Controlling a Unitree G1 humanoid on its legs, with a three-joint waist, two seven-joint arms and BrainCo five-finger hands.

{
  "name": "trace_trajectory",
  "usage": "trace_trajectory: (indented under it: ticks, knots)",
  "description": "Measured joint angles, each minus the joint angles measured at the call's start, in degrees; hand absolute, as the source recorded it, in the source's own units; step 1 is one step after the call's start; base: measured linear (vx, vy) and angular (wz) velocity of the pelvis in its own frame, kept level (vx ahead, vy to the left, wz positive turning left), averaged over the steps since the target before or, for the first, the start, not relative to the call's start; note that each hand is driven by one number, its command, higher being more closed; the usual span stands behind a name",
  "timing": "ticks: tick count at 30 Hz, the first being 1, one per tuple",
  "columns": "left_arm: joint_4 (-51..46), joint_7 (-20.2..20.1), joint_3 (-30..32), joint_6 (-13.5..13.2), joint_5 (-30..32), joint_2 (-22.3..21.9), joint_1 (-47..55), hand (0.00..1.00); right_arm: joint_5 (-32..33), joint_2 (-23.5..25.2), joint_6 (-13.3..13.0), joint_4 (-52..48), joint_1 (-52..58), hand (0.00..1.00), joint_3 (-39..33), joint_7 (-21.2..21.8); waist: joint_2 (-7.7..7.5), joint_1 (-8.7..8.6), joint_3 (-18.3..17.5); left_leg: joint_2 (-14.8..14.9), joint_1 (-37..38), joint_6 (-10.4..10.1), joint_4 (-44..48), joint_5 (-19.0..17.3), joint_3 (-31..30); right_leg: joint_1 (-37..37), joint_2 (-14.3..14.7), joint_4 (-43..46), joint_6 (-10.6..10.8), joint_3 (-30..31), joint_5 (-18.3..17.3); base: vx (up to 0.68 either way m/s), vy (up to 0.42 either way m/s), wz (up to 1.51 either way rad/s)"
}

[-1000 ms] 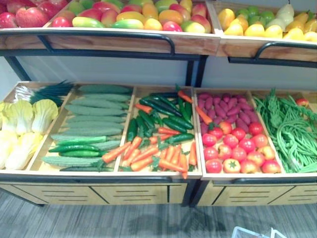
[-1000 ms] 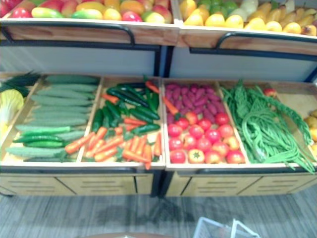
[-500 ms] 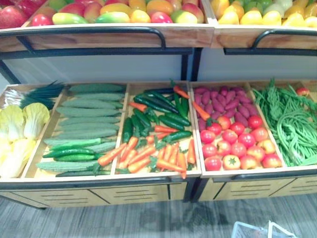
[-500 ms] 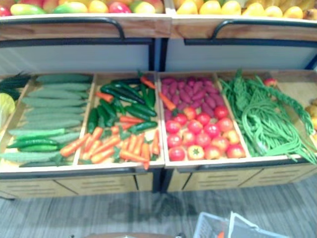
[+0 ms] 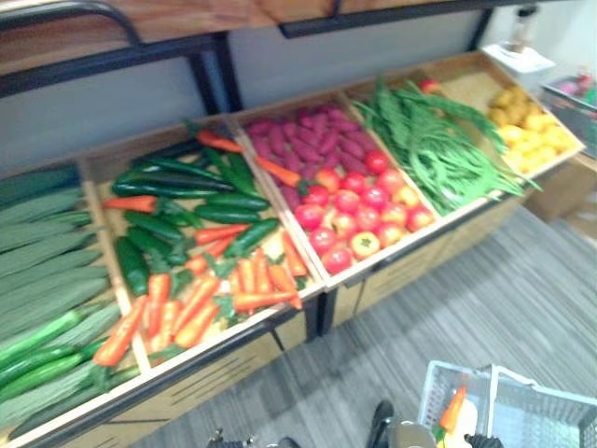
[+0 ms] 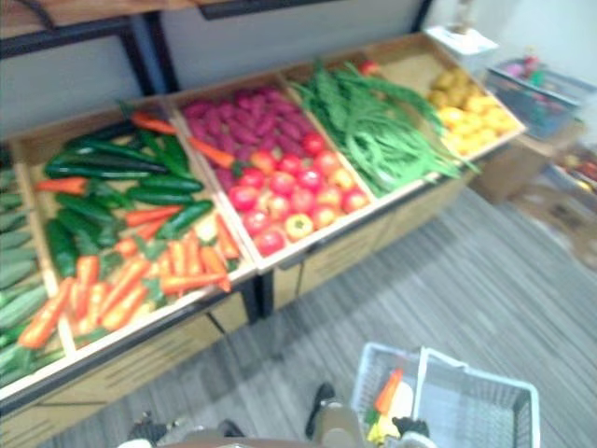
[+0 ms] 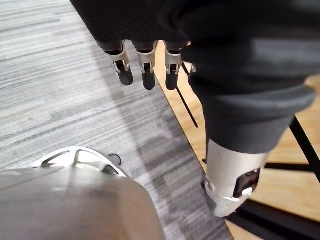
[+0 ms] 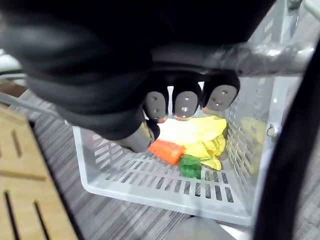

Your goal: Pick vegetable in the basket

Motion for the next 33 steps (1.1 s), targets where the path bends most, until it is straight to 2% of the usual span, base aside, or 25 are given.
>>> trace_trajectory:
  ticks: [2, 4, 5, 6, 7, 8, 9, 10, 11, 13, 16, 17, 18, 19, 20, 21, 22, 23, 25, 27, 28, 30, 32, 33]
  knots:
    - [-0.07, 0.00, -0.12, 0.00, -0.05, 0.25, -0.42, 0.00, -0.10, -0.05, 0.56, 2.11, 0.10, 1.00, 0.01, 0.01, -0.48, 0.00, -0.02, 1.06, 0.18, -0.03, 1.45, 0.03, 5.11, 2.66, -2.61, 3.81, 1.27, -0.98, -1.77, -0.06, -0.091, -1.16]
    - [-0.06, -0.40, 0.01, 0.01, -0.05, 0.33, -0.75, 0.00, -0.08, 0.12, 1.43, 2.86, 0.39, 1.00, -0.04, 0.03, -0.94, -0.09, -0.24, 2.97, 0.08, -0.07, 3.93, 0.05, 8.79, 2.77, -2.88, 2.46, 2.22, -0.92, -2.74, -0.03, -0.157, -1.02]
    - [-0.02, -0.53, 0.07, 0.02, -0.04, 0.26, -0.84, 0.00, -0.09, 0.08, 1.68, 3.10, 0.48, 1.00, -0.09, 0.06, -0.83, -0.17, -0.24, 3.52, 0.11, -0.19, 4.68, 0.06, 9.57, 2.47, -2.14, 1.70, 1.88, -0.85, -3.02, -0.07, -0.220, -1.06]
    - [0.00, -0.91, 0.30, 0.04, -0.06, -0.24, -1.28, 0.00, -0.05, -0.11, 1.95, 3.25, 1.17, 1.00, -0.13, -0.02, -0.44, -0.07, -0.51, 4.15, -0.35, -0.79, 4.56, 0.70, 10.88, 2.39, 0.99, -2.80, 1.93, 0.45, -3.02, -0.08, -0.181, -0.75]
    - [-0.07, -1.02, 0.58, 0.01, -0.06, -0.61, -1.52, 0.00, -0.06, -0.11, 1.96, 3.28, 1.46, 1.00, -0.08, 0.03, 0.25, 0.18, -0.97, 4.23, -0.38, -0.95, 3.62, 1.57, 11.70, 2.71, 2.39, -5.83, 1.94, 1.02, -3.03, -0.16, -0.310, -1.00]
    - [-0.04, -1.16, 0.68, -0.03, -0.07, -1.36, -2.05, 0.00, -0.06, -0.09, 1.97, 3.28, 1.12, 1.00, 0.06, 0.04, 0.61, 0.14, -1.38, 4.40, -0.39, -1.40, 2.17, 3.46, 14.72, 3.82, 4.65, -12.89, 3.32, 1.37, -4.28, -0.14, -0.281, -0.78]
    - [-0.34, -1.26, 0.82, -0.10, -0.08, -1.17, -2.10, 0.00, -0.06, 0.28, 1.98, 3.27, 1.00, 1.00, 0.25, 0.11, -0.25, 0.18, -1.30, 4.26, -0.32, -1.45, 2.82, 3.50, 16.07, 4.04, 4.48, -14.59, 3.90, 0.46, -6.11, -0.16, -0.363, -0.89]
    - [-0.28, -1.14, 1.27, -0.20, -0.15, -1.13, -2.98, 0.00, -0.06, 0.58, 1.99, 3.67, 0.37, 1.00, 0.88, 0.30, -0.52, 0.05, -0.64, 5.63, -0.22, -1.27, 4.90, 3.38, 17.54, 4.23, 4.79, -15.90, 3.56, -1.30, -8.45, -0.11, -0.263, -0.62]
    - [-0.25, -1.15, 1.50, -0.07, -0.17, -1.15, -3.06, 0.00, -0.07, 0.53, 1.98, 3.70, 0.51, 1.00, 1.31, 0.33, -0.12, -0.04, -0.76, 7.01, -0.23, -1.52, 6.07, 3.49, 17.54, 4.51, 6.10, -17.10, 3.98, -1.65, -7.66, -0.11, -0.236, -0.57]
    - [-0.23, -1.13, 2.93, -0.01, -0.70, -2.23, -3.12, 0.00, -0.01, 0.86, 1.95, 3.77, 1.40, 1.00, 2.49, 0.50, 0.52, -0.68, -1.19, 11.62, 0.04, -1.54, 10.37, 3.55, 17.11, 7.49, 11.11, -22.87, 1.62, -0.91, -4.21, -0.06, -0.204, -0.32]
    - [-0.25, -1.14, 4.69, 0.00, -1.19, -3.43, -3.14, 0.00, -0.71, 0.61, 1.22, 3.49, 1.94, 1.00, 5.14, 0.69, 0.72, -0.86, -1.10, 17.05, 1.99, -1.68, 16.93, 4.75, 15.67, 10.22, 15.00, -26.40, -0.01, 2.88, -2.77, -0.05, -0.160, -0.60]
    - [-0.21, -1.18, 4.90, -0.03, -1.18, -3.54, -3.13, 0.00, -0.96, 0.46, 0.99, 3.33, 1.92, 1.00, 5.47, 0.71, 0.72, -0.83, -1.12, 17.69, 1.95, -1.55, 18.48, 5.55, 13.42, 10.60, 15.27, -26.90, -0.34, 4.03, -2.57, -0.03, -0.077, -1.06]
    - [-0.06, -1.57, 5.24, -0.50, -1.21, -3.82, -3.15, 0.00, -1.13, 0.23, 0.34, 2.66, 1.83, 1.00, 6.14, 0.78, 0.25, -0.23, -0.53, 16.82, -0.76, -2.44, 22.33, 5.24, 1.65, 11.36, 15.24, -28.02, -0.87, 7.91, -1.74, -0.03, -0.038, -1.04]
    - [-0.17, -1.85, 5.24, -0.68, -1.38, -3.88, -3.21, 0.00, -1.14, -0.12, 0.05, 2.54, 1.52, 1.00, 6.17, 0.73, 0.34, 0.09, -0.49, 14.74, -2.12, -3.20, 23.01, 3.61, -4.82, 11.33, 14.85, -28.15, -0.94, 9.73, -1.43, -0.04, 0.001, -1.26]
    - [-0.54, -2.17, 5.12, -0.84, -2.30, -4.05, -3.18, 0.00, -1.19, -0.78, -0.22, 2.50, 0.74, 1.00, 5.97, 0.81, 0.52, 0.14, -0.25, 11.11, -3.52, -3.71, 22.98, 1.97, -13.48, 11.40, 14.19, -28.17, -0.77, 12.02, -0.83, -0.04, 0.054, -1.25]
    - [-0.51, -2.41, 4.92, -1.29, -2.84, -4.41, -2.94, 0.00, -1.22, -1.62, -0.49, 2.47, 0.08, 1.00, 5.95, 0.91, 0.98, 0.21, -0.10, 5.80, -4.51, -4.29, 21.20, 0.06, -23.00, 11.49, 13.64, -28.23, -0.41, 14.93, -0.14, -0.04, 0.083, -1.47]
    - [-0.50, -2.85, 4.73, -1.56, -2.83, -4.63, -2.77, 0.00, -1.26, -2.27, -0.73, 2.47, -0.05, 1.00, 5.96, 1.03, 1.69, 0.45, 0.04, 2.17, -4.44, -4.58, 18.20, -1.30, -29.79, 11.41, 13.78, -28.40, -0.11, 17.54, 0.26, -0.05, 0.089, -1.31]
    - [-0.52, -3.27, 4.62, -1.71, -2.82, -4.67, -2.62, 0.00, -1.29, -2.48, -0.82, 2.44, -0.07, 1.00, 5.95, 1.08, 1.96, 0.49, 0.09, 0.84, -4.34, -4.77, 16.61, -1.61, -32.79, 11.20, 14.06, -28.41, -0.02, 18.93, 0.26, -0.06, 0.116, -1.22]
    - [-0.48, -5.60, 4.46, -1.74, -2.38, -4.40, -2.39, 0.00, -1.32, -2.88, -0.81, 2.37, -0.74, 1.00, 5.47, 1.19, 2.97, 0.65, 0.30, -2.30, -4.34, -4.98, 10.28, -1.82, -44.37, 10.54, 16.00, -29.07, 1.64, 24.47, 0.88, -0.05, 0.170, -1.22]
    - [-0.45, -7.34, 3.68, -1.78, -1.82, -3.93, -1.95, 0.00, -1.34, -3.21, -0.82, 2.23, -0.97, 1.00, 5.44, 1.23, 3.93, 0.65, 0.31, -2.92, -4.05, -5.02, 6.03, -1.92, -49.28, 9.18, 17.30, -28.96, 2.43, 28.05, 1.42, -0.02, 0.196, -1.14]
    - [-0.15, -8.01, 3.16, -1.78, -0.16, -3.52, -1.90, 0.00, -1.55, -3.43, -0.83, 2.17, -0.90, 1.00, 5.39, 1.33, 4.26, 0.68, 0.16, -3.01, -2.73, -5.55, 3.86, -2.73, -49.56, 8.52, 17.36, -29.12, 3.04, 29.25, 1.84, 0.01, 0.228, -1.11]
    - [0.23, -8.73, 1.65, -1.66, 2.80, -2.62, -2.01, 0.00, -2.47, -3.11, -0.85, 2.01, -0.73, 1.00, 4.54, 2.34, 4.17, 0.42, -0.17, -4.09, -2.48, -4.77, 0.95, -2.81, -46.66, 8.07, 16.08, -31.46, 4.67, 30.73, 3.04, 0.02, 0.233, -0.77]
    - [1.42, -8.35, 0.75, -1.21, 5.66, -1.11, -1.89, 0.00, -3.06, -2.50, -0.56, 2.05, -0.42, 1.00, 4.39, 2.41, 3.66, 0.89, 0.04, -5.69, -2.21, -4.20, 0.52, -3.05, -43.89, 7.63, 14.37, -33.55, 5.19, 31.80, 6.28, 0.02, 0.234, -0.66]
    - [2.84, -7.61, 0.14, -0.40, 6.80, -0.85, -1.69, 0.00, -3.41, -2.51, -0.55, 1.99, 0.40, 1.00, 4.39, 2.30, 3.38, 0.51, -0.06, -7.04, -1.17, -3.38, -1.36, -2.64, -42.10, 6.95, 13.39, -33.83, 5.77, 33.39, 7.46, 0.04, 0.185, -0.50]
